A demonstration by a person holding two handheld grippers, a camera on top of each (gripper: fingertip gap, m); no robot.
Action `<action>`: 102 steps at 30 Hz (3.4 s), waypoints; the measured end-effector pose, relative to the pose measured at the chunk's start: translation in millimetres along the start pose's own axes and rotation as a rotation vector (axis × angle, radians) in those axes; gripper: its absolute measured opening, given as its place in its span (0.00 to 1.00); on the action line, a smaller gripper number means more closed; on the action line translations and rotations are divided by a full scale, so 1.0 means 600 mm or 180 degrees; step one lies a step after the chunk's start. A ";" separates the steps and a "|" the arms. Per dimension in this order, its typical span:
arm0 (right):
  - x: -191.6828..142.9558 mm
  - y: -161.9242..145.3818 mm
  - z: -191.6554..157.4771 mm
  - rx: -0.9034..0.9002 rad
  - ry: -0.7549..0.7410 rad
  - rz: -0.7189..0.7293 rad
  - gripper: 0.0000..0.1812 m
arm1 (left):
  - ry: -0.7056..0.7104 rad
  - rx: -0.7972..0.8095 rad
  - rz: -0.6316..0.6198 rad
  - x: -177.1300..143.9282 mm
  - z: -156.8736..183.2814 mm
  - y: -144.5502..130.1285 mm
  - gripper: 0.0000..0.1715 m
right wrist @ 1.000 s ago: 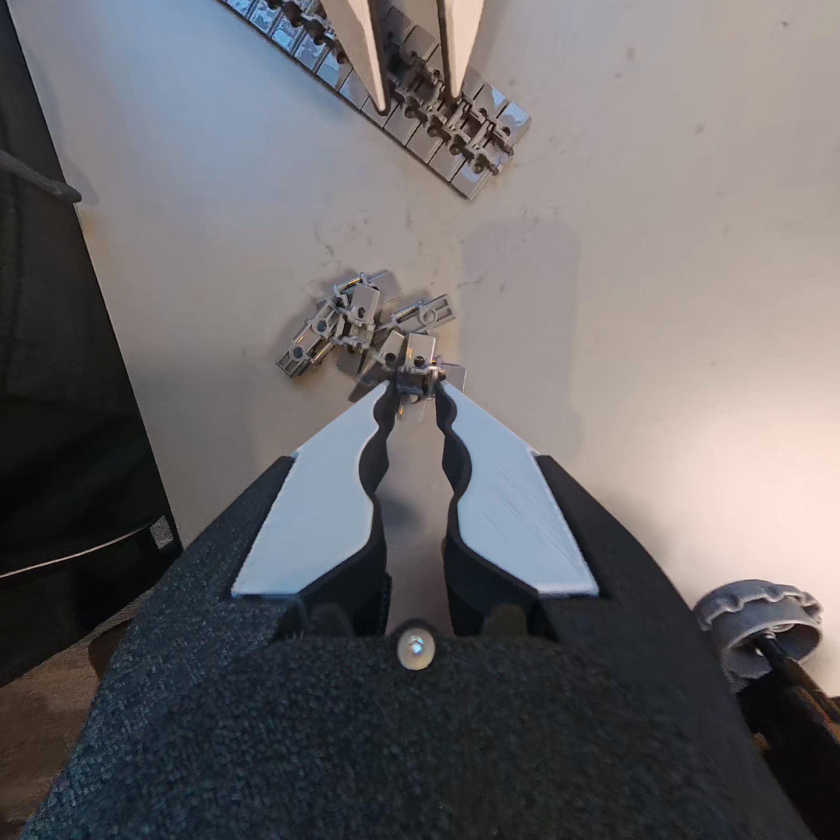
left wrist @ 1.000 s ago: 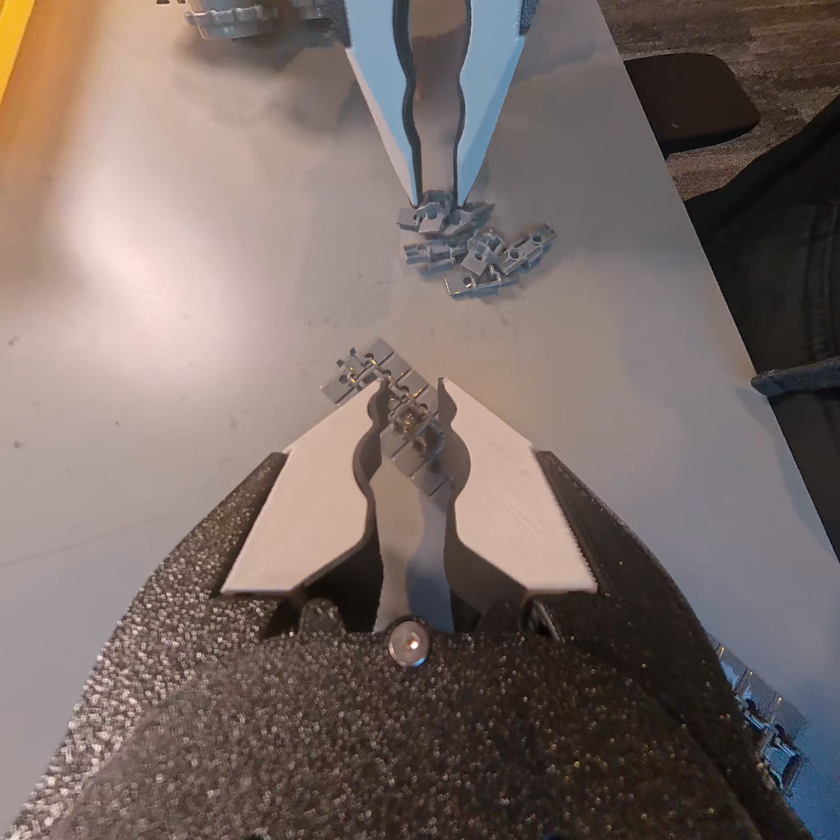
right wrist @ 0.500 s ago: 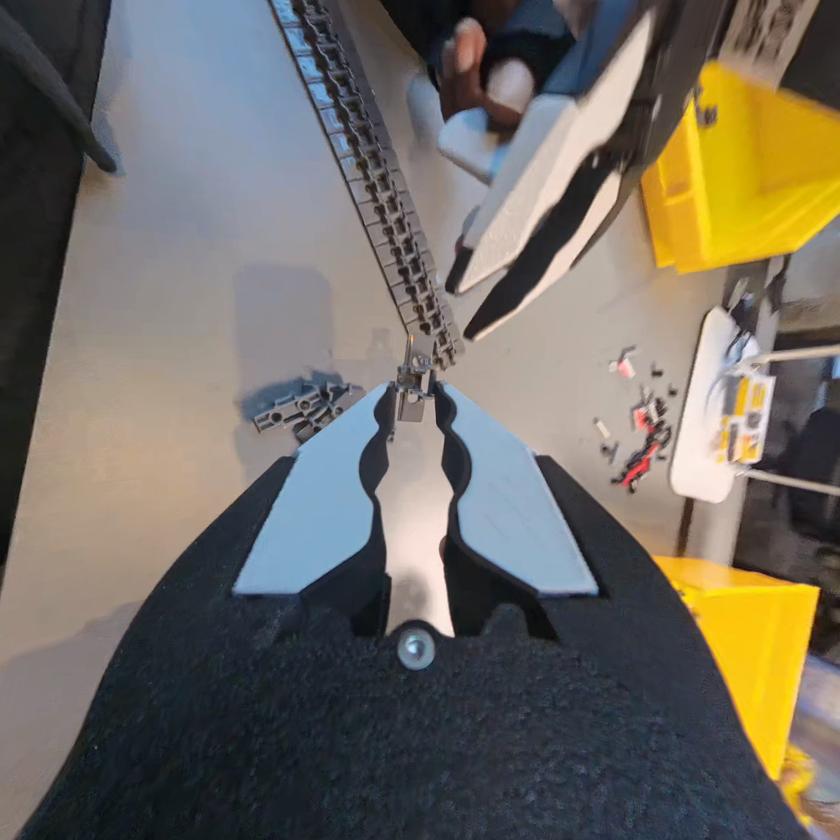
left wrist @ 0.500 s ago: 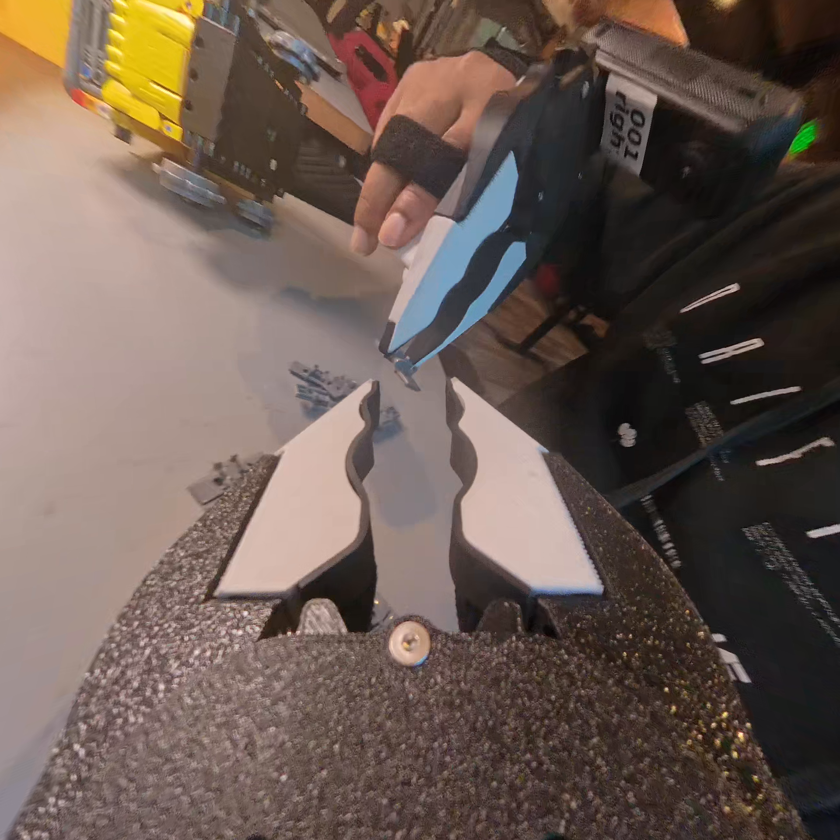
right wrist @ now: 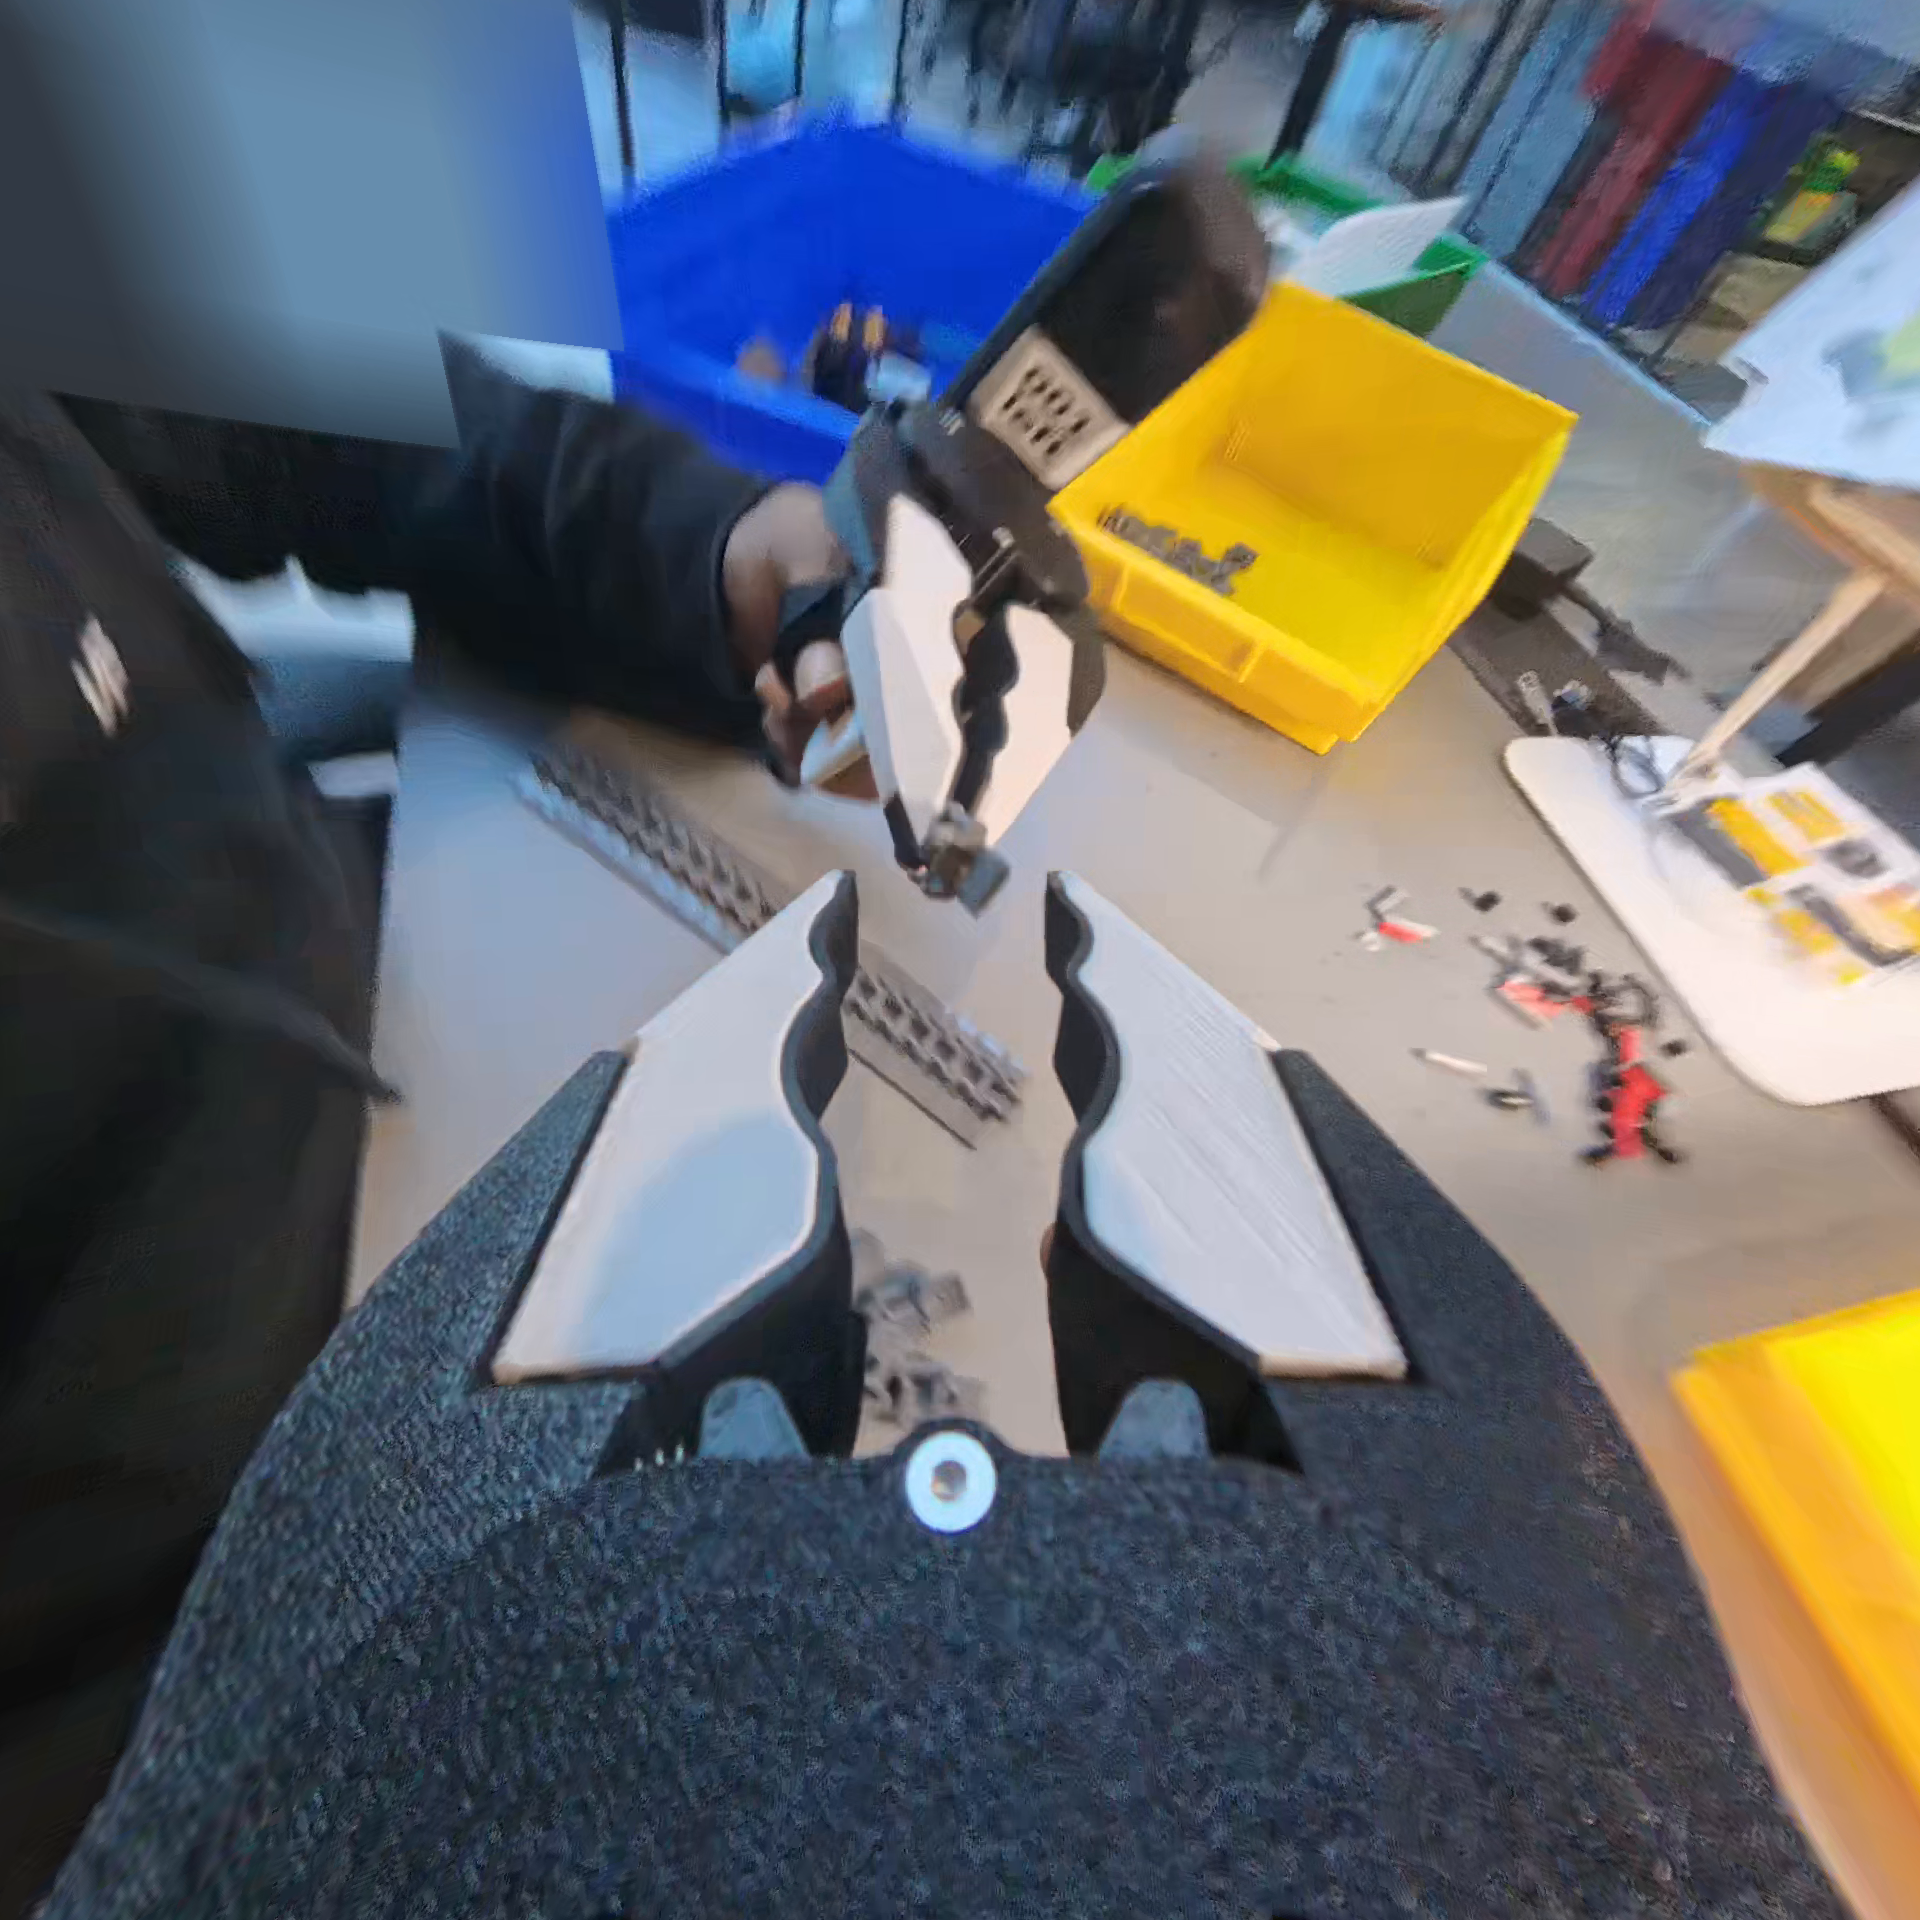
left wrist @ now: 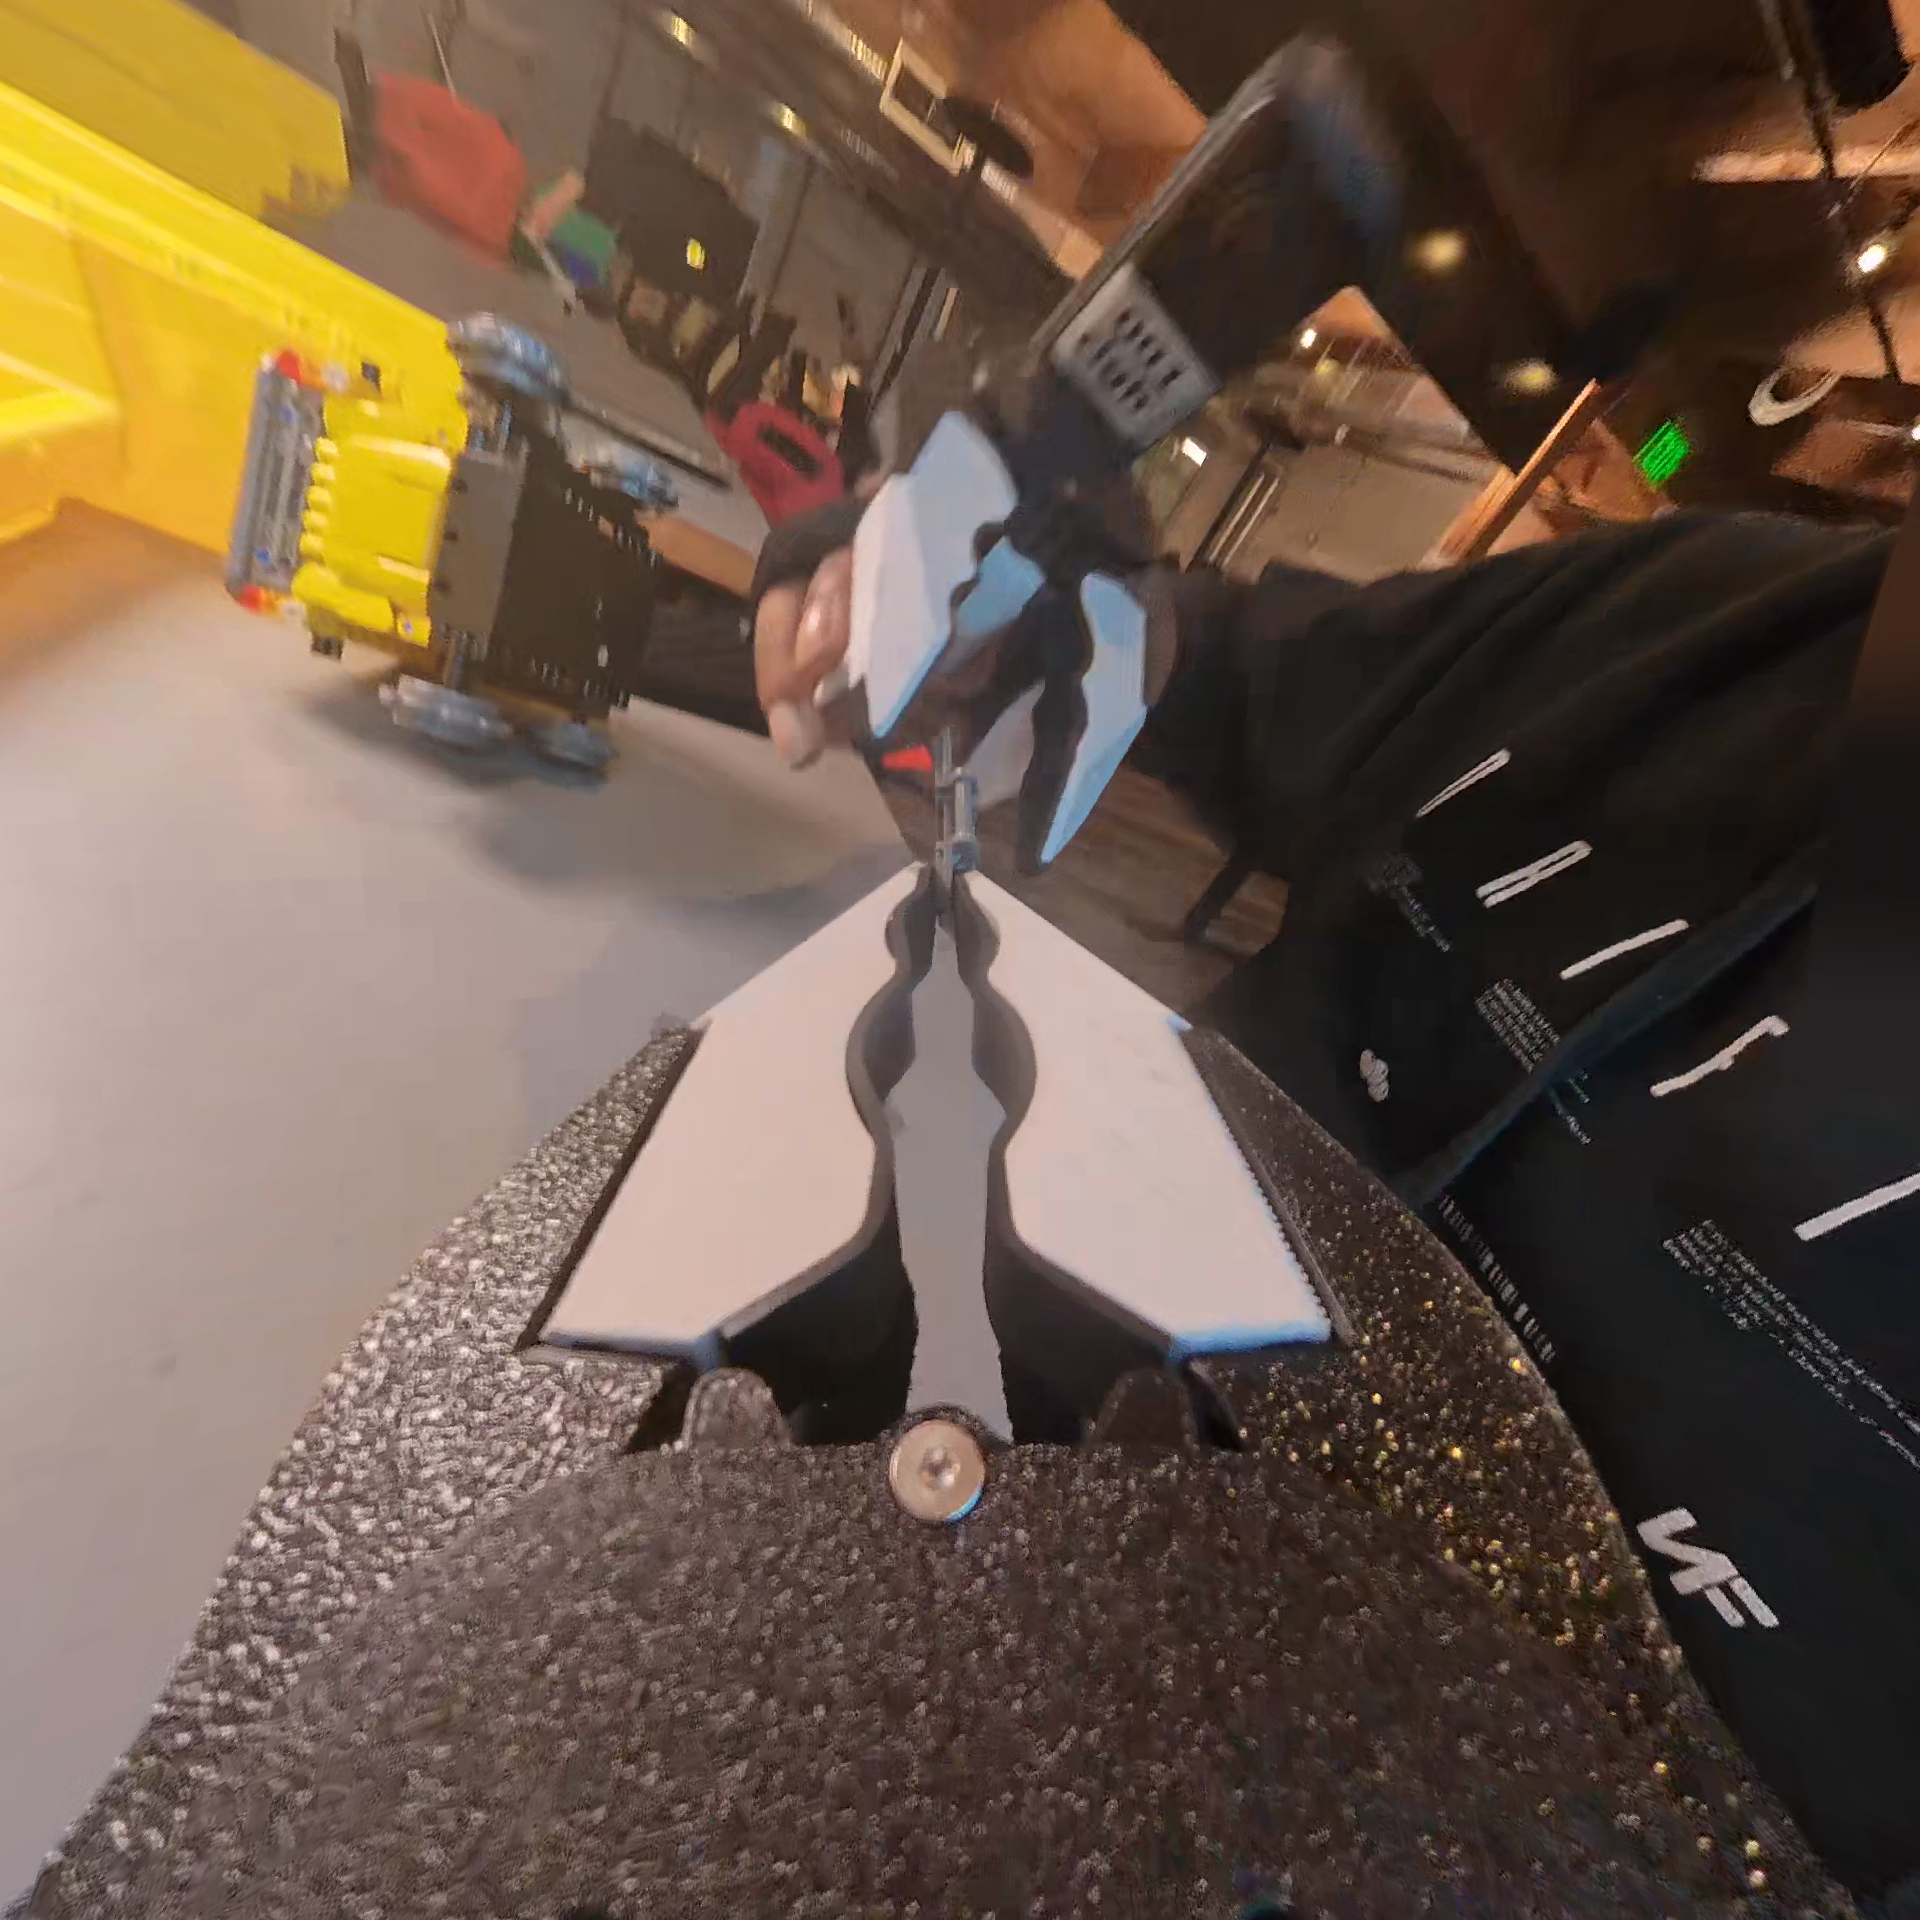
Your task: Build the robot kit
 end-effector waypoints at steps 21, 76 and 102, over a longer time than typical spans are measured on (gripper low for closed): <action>0.033 0.042 0.007 0.1282 0.0044 0.1181 0.05 | -0.0370 0.0241 0.1137 -0.019 0.029 0.036 0.00; 0.193 -0.108 0.057 0.1435 0.0732 -0.3864 0.03 | 0.1879 0.0410 -0.2476 -0.011 -0.063 -0.100 0.12; 0.194 -0.100 0.026 0.0540 0.0057 -0.3659 0.03 | 0.1956 0.0477 -0.2502 -0.007 -0.061 -0.102 0.12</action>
Point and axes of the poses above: each gripper's, where its closed fingertips meet, x out along the fingers, y out of its top, z = x × y across the jaws, the point moved 8 cm from there along -x, back along the fingers, and after that the axes turned 14 degrees about -y, right-handed, at the moved point
